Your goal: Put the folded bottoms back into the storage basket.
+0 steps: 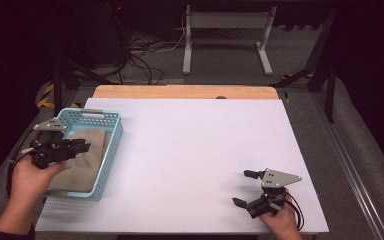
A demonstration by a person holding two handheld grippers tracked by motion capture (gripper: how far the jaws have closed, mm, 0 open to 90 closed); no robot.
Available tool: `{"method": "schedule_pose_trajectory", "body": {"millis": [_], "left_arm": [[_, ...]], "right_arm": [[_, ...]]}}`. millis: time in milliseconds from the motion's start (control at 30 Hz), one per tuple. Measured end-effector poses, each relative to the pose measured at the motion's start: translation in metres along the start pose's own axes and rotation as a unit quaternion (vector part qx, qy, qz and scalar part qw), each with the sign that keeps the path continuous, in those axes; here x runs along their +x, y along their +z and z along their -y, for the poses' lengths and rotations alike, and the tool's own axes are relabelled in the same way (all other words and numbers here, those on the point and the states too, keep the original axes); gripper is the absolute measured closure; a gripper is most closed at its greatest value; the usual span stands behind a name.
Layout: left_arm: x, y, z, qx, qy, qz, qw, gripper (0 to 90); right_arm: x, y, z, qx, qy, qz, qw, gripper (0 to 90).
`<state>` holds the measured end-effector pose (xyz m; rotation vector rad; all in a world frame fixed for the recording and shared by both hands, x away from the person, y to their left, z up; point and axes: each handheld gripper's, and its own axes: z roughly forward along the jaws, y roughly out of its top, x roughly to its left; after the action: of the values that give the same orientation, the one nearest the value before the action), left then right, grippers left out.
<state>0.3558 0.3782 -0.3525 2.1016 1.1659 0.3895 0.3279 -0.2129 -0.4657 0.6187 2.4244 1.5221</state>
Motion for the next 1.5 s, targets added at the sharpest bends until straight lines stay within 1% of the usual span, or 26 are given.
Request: {"method": "schedule_pose_trajectory", "body": {"millis": [167,200,233,300,333,367,400,500,533,567,600,633,667,700,767,833,900,1000,1067,1133,1167,1267,1333,1367,1400,1500], "left_arm": [[-0.01,0.0,-0.004,-0.02,0.007,0.011,0.9997,58.5],[-0.013,0.0,-0.005,-0.032,0.005,0.023,0.9992,58.5],[-0.018,0.001,-0.007,-0.05,0.004,0.034,0.9982,54.1],[-0.02,0.001,-0.008,-0.061,0.008,0.037,0.9974,48.1],[-0.023,0.001,-0.009,-0.07,0.009,0.041,0.9966,48.1],[-0.029,0.003,-0.011,-0.086,0.014,0.051,0.9949,43.2],[-0.029,0.003,-0.011,-0.086,0.014,0.051,0.9949,41.3],[-0.041,0.007,-0.015,-0.113,0.027,0.068,0.9909,33.8],[-0.041,0.007,-0.015,-0.113,0.027,0.068,0.9909,30.8],[-0.047,0.01,-0.017,-0.124,0.033,0.074,0.989,26.8],[-0.05,0.012,-0.017,-0.127,0.036,0.078,0.9882,24.8],[-0.053,0.014,-0.018,-0.131,0.037,0.085,0.987,24.1],[-0.053,0.014,-0.018,-0.131,0.037,0.085,0.987,24.0],[-0.057,0.017,-0.018,-0.138,0.039,0.096,0.985,24.0],[-0.062,0.022,-0.018,-0.148,0.048,0.103,0.9824,21.3],[-0.071,0.032,-0.017,-0.163,0.057,0.127,0.9767,19.4],[-0.077,0.039,-0.017,-0.168,0.062,0.135,0.9744,17.0],[-0.082,0.046,-0.017,-0.171,0.072,0.137,0.973,15.3],[-0.091,0.056,-0.015,-0.173,0.074,0.138,0.9723,10.8],[-0.096,0.062,-0.013,-0.178,0.073,0.145,0.9705,9.3],[-0.096,0.062,-0.013,-0.178,0.073,0.145,0.9705,8.8],[-0.103,0.072,-0.01,-0.183,0.07,0.159,0.9676,8.6],[-0.109,0.082,-0.006,-0.19,0.065,0.172,0.9642,7.6],[-0.109,0.082,-0.006,-0.19,0.065,0.172,0.9642,7.4],[-0.113,0.089,-0.003,-0.196,0.062,0.178,0.9623,7.1],[-0.116,0.096,0.0,-0.198,0.059,0.18,0.9617,6.4]], "right_arm": [[0.0,0.0,0.0,-0.001,-0.001,0.0,1.0,0.6],[0.0,0.0,0.0,-0.001,-0.001,0.0,1.0,0.6],[0.0,0.0,0.0,-0.001,-0.001,-0.001,1.0,0.6],[0.0,0.0,0.0,-0.001,-0.001,-0.001,1.0,0.6],[0.0,0.0,0.0,-0.001,-0.001,-0.001,1.0,0.6],[0.0,0.0,0.0,-0.001,-0.001,-0.001,1.0,0.6],[0.0,0.0,0.0,-0.001,-0.001,-0.001,1.0,0.6],[0.0,0.0,0.0,-0.003,-0.001,-0.002,1.0,0.6],[0.0,0.0,0.0,-0.003,-0.001,-0.002,1.0,0.6],[0.0,-0.001,0.0,-0.003,0.0,-0.002,1.0,0.6],[0.0,-0.001,0.0,-0.003,-0.001,-0.002,1.0,0.6],[0.0,-0.001,0.0,-0.004,-0.001,-0.002,1.0,0.6],[0.0,-0.001,0.0,-0.004,-0.001,-0.002,1.0,0.6],[0.0,-0.001,0.0,-0.004,-0.001,-0.002,1.0,0.6],[0.0,-0.001,0.0,-0.005,-0.001,-0.002,1.0,0.6],[0.0,-0.001,0.0,-0.004,-0.001,-0.002,1.0,0.6],[0.0,-0.001,0.0,-0.005,-0.001,-0.002,1.0,0.6],[0.0,-0.001,0.0,-0.005,0.0,-0.002,1.0,0.6],[0.0,-0.001,0.0,-0.005,0.0,-0.002,1.0,0.6],[0.0,-0.001,0.0,-0.006,-0.001,-0.003,1.0,0.6],[0.0,-0.001,0.0,-0.006,-0.001,-0.003,1.0,0.6],[0.0,-0.001,0.0,-0.006,-0.001,-0.003,1.0,0.6],[0.0,-0.001,0.0,-0.006,-0.001,-0.003,1.0,0.6],[0.0,-0.001,0.0,-0.006,-0.001,-0.003,1.0,0.6],[0.0,-0.001,0.0,-0.006,-0.001,-0.003,1.0,0.6],[0.0,-0.001,0.0,-0.005,-0.001,-0.003,1.0,0.6]]}}
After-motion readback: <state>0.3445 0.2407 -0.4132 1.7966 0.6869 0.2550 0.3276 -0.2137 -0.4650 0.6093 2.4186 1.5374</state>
